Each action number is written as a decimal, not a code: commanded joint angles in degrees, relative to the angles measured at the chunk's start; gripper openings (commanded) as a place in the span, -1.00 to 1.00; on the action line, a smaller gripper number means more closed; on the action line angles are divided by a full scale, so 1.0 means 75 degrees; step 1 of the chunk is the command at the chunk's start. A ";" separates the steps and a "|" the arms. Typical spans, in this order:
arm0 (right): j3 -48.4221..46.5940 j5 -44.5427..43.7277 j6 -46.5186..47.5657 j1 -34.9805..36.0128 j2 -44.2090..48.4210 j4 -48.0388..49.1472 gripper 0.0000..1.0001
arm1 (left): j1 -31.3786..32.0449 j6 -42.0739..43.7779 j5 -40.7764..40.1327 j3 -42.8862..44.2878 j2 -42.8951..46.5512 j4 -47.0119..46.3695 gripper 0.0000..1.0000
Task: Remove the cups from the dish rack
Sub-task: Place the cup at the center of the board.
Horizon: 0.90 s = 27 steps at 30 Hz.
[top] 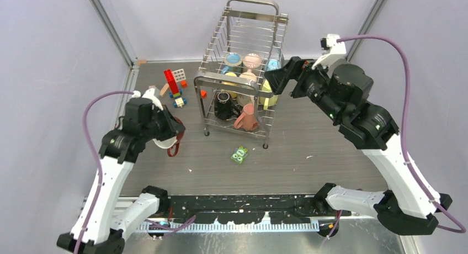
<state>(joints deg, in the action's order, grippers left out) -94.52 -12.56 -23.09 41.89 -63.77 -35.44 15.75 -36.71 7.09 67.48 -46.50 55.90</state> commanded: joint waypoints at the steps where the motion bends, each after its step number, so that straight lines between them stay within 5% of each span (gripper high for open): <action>1: -0.0018 -0.0568 0.0079 0.0016 0.0572 0.0165 1.00 | 0.0010 0.0478 -0.0170 -0.0257 -0.0600 -0.1266 -1.00; 11: 0.0145 -0.0727 0.0170 0.0019 0.1014 -0.0081 1.00 | 0.0010 0.1085 -0.0702 -0.0449 -0.2520 -0.2222 -1.00; 27: 0.0159 -0.1010 0.0372 0.0018 0.1398 -0.0338 1.00 | 0.0001 0.2171 -0.1321 0.0987 -0.5799 -0.2422 -1.00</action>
<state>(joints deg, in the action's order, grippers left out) -92.99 -18.83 -21.12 41.89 -53.84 -39.00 15.75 -23.68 -0.62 69.04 -87.13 41.95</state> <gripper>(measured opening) 0.996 0.123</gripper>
